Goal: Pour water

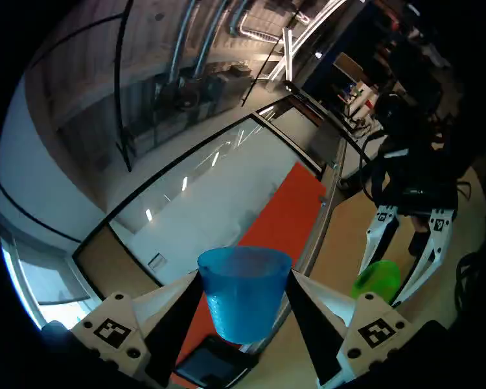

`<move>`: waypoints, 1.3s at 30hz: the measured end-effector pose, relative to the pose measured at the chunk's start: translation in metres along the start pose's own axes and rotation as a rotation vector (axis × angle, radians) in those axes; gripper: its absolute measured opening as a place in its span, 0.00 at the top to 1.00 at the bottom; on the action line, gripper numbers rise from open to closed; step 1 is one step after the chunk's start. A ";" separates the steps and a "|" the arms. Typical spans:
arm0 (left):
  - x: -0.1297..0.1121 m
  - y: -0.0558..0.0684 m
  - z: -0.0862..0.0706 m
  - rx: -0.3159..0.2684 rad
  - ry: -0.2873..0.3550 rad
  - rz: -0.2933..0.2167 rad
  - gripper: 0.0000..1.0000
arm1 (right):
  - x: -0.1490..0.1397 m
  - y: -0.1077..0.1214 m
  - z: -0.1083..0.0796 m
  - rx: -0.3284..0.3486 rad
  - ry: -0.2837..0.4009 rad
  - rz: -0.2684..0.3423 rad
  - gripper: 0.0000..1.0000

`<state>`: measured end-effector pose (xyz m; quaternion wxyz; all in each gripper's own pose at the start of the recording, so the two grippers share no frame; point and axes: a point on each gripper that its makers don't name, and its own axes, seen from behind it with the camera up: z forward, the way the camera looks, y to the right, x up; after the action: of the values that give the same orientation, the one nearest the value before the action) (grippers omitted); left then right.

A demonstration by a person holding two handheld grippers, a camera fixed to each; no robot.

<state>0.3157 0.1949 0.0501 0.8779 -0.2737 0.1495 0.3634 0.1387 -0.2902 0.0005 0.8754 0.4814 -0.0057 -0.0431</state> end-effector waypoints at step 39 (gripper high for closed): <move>-0.047 -0.002 -0.007 -0.048 -0.027 -0.757 0.14 | 0.011 0.004 -0.010 -0.017 0.031 -0.003 0.10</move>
<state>0.2842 0.1630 0.0667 0.9452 -0.3253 0.0178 0.0202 0.1506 -0.2810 -0.0018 0.8794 0.4746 0.0091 -0.0370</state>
